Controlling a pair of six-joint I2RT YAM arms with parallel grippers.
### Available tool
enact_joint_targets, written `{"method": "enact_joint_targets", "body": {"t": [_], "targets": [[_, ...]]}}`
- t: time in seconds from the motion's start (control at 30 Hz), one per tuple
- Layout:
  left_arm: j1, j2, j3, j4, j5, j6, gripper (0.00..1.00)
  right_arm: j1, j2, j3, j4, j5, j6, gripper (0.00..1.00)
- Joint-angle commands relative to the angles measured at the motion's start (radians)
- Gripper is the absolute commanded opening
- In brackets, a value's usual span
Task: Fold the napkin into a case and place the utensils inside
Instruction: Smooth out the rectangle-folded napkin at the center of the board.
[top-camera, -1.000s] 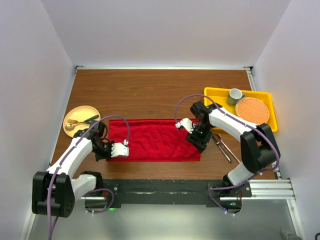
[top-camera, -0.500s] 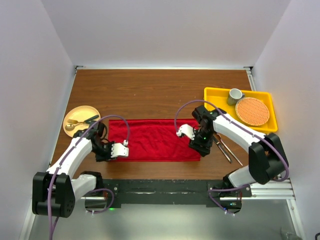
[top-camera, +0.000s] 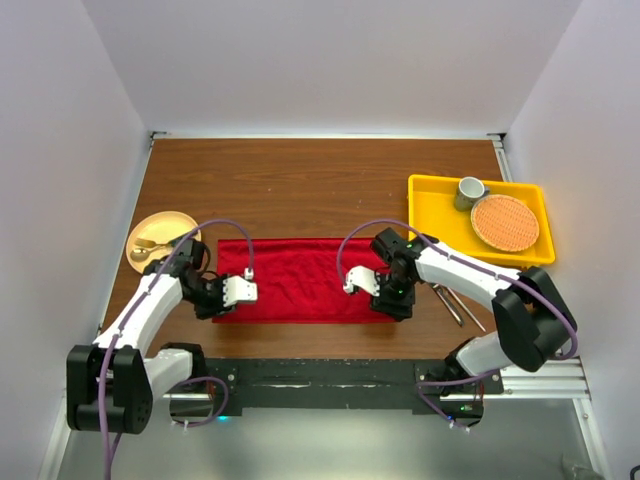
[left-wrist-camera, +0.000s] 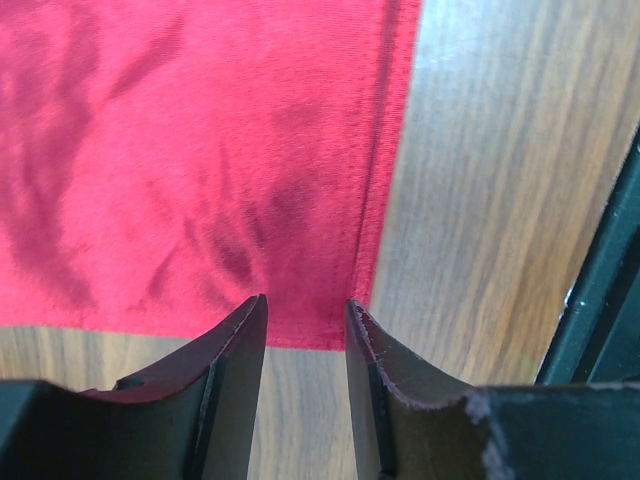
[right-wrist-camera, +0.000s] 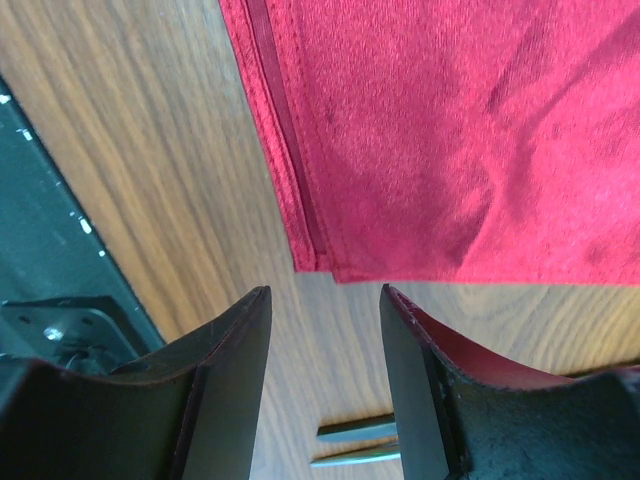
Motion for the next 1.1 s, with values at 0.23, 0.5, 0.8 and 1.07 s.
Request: {"method": "enact_joint_targets", "body": {"t": [0.23, 0.5, 0.8, 1.07], "targets": [[0.055, 0.002, 0.053, 0.029, 0.061, -0.034, 0.42, 0.048, 0.019, -0.017, 0.102, 0.034, -0.001, 0.46], [0.057, 0.012, 0.06, 0.035, 0.063, -0.04, 0.43, 0.066, 0.013, -0.046, 0.12, 0.046, 0.001, 0.48], [0.057, 0.01, 0.058, 0.029, 0.064, -0.028, 0.43, 0.073, -0.001, -0.062, 0.171, 0.084, 0.024, 0.32], [0.057, 0.007, 0.061, 0.029, 0.058, -0.023, 0.42, 0.077, -0.021, -0.037, 0.14, 0.07, 0.033, 0.0]]}}
